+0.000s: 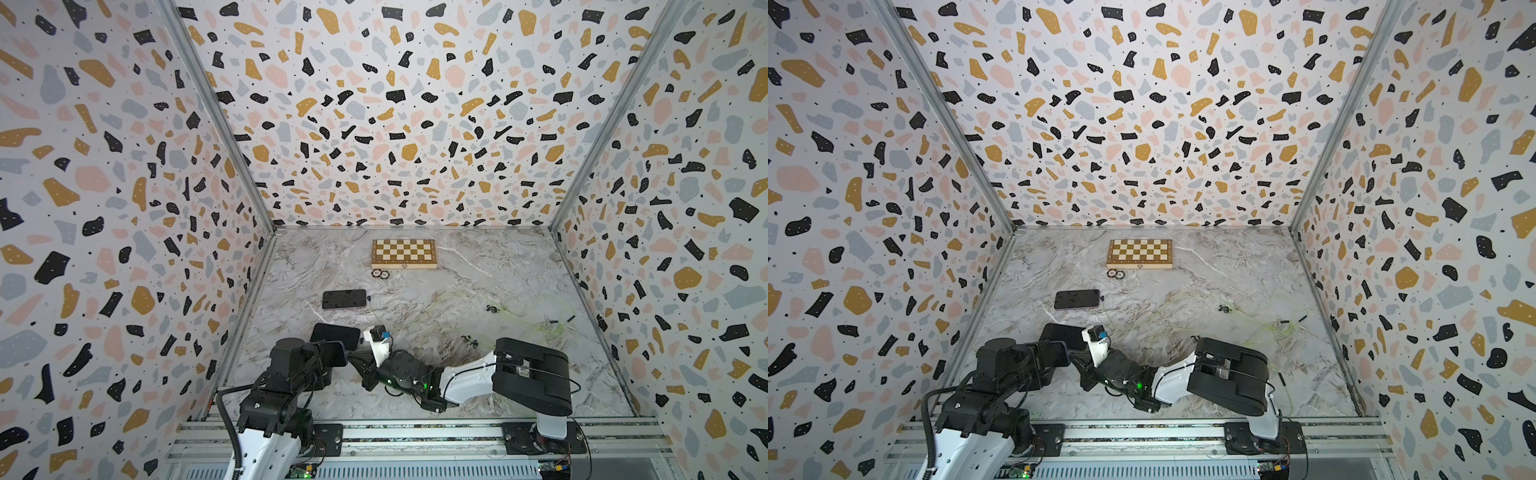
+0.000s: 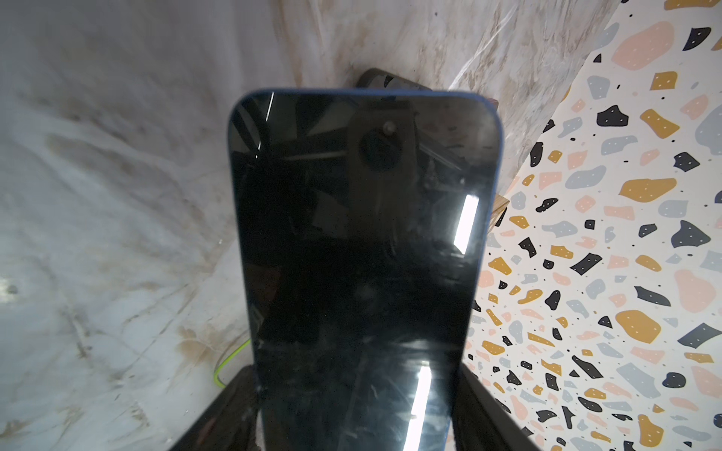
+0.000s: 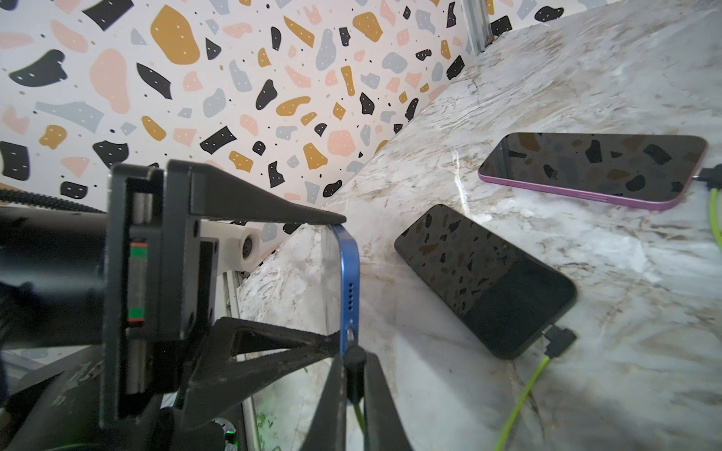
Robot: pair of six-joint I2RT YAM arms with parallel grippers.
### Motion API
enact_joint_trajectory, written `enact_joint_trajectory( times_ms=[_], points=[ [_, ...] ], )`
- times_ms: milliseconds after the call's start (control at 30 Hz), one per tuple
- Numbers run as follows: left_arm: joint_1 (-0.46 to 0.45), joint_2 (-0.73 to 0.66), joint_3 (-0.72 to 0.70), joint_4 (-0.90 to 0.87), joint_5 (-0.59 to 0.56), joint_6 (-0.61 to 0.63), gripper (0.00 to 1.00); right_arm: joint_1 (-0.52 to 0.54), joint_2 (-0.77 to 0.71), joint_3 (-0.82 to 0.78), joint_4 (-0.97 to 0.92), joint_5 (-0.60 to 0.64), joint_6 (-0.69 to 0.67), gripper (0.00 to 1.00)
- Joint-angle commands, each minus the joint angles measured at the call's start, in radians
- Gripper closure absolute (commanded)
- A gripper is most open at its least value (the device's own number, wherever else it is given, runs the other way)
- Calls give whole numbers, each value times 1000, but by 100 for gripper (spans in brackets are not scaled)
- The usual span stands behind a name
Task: Plug wired earphones into phones
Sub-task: Insert the wired earphone into the phone.
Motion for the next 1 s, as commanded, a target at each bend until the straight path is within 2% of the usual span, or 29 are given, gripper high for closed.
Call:
enact_joint_trajectory(
  times_ms=[0,800,967],
  points=[
    [-7,-14,55,80,92,-8,52,18,-24,56,-98,-3,-17,100],
    [-6,-17,78,20,61,23,52,27,-36,161,-301,-71,-7,100],
    [-7,-23,76,13,59,22,52,40,-31,197,-357,-50,-19,100]
  ],
)
